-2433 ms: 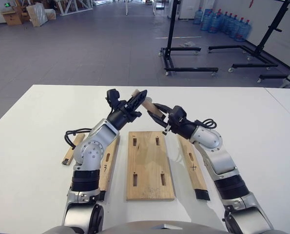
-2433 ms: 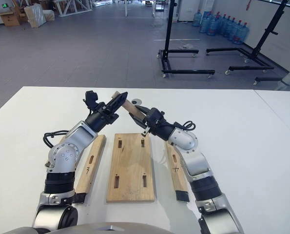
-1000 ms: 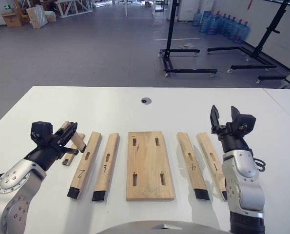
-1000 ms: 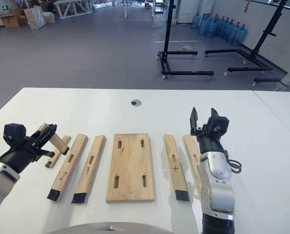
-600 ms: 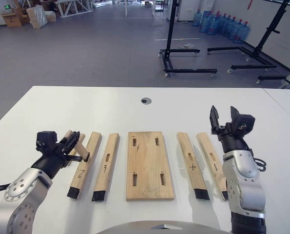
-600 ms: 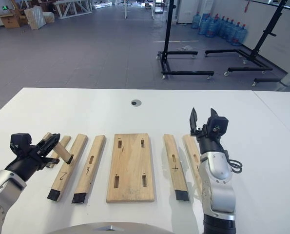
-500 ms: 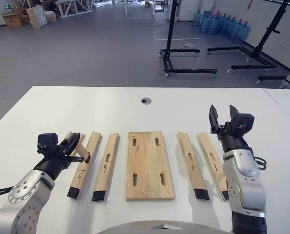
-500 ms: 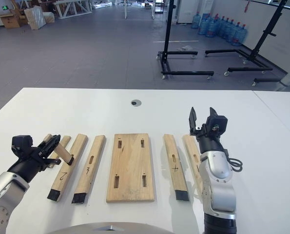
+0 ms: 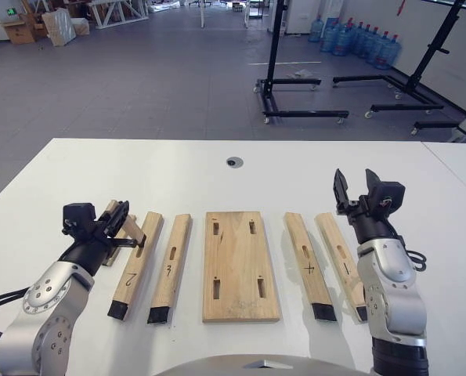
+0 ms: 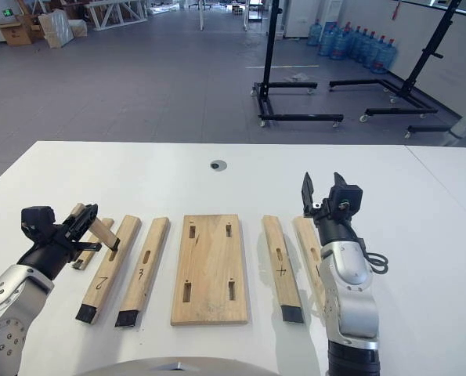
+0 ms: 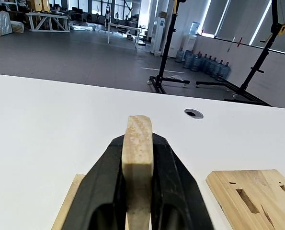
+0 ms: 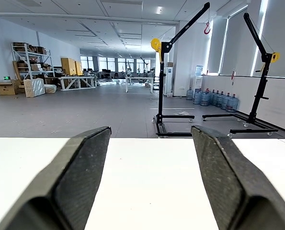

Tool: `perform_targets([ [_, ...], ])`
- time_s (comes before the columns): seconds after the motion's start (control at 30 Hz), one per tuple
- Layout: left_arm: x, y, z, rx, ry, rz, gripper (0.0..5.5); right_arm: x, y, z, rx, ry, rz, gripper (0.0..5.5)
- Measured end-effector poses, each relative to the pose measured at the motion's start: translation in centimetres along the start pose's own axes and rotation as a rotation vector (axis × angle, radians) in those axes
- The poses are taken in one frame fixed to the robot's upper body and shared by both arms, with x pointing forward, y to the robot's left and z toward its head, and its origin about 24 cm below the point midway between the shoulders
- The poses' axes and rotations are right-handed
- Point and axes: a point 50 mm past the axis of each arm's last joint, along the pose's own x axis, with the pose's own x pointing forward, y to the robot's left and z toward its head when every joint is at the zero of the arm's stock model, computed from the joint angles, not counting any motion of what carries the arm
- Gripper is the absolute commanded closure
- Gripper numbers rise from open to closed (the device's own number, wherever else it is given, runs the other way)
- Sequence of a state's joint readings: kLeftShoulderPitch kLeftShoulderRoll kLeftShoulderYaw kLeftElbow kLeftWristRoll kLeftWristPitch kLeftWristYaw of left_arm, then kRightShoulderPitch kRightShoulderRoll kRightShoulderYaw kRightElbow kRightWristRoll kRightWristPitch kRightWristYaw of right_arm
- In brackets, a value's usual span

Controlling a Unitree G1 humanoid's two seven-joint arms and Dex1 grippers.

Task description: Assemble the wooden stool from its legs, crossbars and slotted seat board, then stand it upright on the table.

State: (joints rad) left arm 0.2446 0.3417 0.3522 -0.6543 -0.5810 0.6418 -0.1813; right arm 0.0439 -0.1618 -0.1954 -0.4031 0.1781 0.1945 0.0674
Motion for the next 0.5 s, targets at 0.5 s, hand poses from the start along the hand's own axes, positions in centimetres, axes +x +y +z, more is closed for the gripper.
perform_targets([
  [0.5,-0.73,0.35,-0.81,0.009,0.040,0.027,5.12,0.00,-0.11,0.01,-0.001,0.000,-0.003,2.42],
])
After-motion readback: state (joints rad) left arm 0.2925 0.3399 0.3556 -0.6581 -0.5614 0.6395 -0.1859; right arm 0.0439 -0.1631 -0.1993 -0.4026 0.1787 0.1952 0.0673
